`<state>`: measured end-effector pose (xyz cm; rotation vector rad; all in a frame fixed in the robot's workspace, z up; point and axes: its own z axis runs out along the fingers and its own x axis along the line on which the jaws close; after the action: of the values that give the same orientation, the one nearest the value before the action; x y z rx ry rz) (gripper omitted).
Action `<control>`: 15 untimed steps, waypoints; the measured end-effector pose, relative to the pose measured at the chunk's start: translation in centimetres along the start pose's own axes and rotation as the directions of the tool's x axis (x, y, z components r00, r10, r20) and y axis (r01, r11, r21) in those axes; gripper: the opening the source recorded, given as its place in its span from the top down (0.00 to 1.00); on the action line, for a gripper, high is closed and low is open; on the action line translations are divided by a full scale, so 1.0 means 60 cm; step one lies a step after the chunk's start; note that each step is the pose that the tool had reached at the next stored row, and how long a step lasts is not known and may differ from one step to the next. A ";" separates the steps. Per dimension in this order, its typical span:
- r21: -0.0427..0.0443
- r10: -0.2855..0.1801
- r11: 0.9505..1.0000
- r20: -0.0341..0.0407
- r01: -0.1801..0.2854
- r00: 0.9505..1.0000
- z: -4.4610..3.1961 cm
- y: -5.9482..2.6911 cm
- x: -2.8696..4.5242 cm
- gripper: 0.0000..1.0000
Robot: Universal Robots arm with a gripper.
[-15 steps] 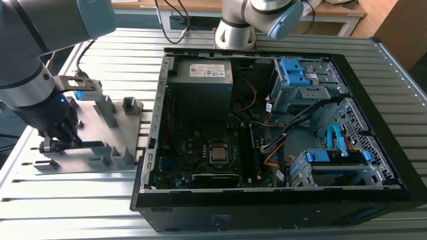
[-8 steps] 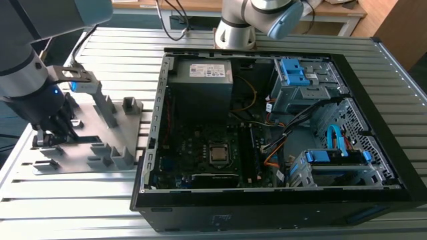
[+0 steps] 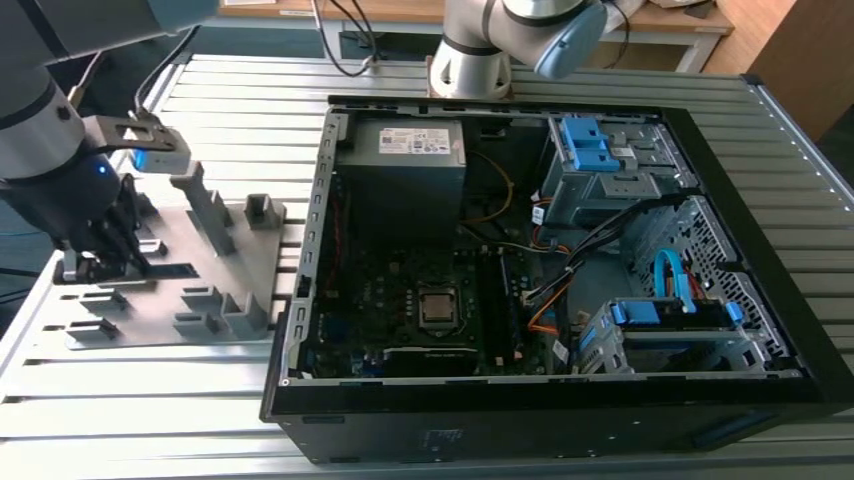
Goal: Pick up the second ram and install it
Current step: 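Pick up the second ram and move it above second insertion slot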
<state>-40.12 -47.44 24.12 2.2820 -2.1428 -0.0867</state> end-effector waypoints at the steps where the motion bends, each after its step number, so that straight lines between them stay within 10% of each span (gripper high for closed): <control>1: 0.000 0.000 1.000 0.000 0.000 1.000 -0.003 0.000 0.000 0.86; 15: 0.000 0.000 1.000 0.000 0.000 1.000 -0.050 0.002 -0.002 0.86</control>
<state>-40.12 -47.44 27.16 2.2819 -2.1426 -0.0866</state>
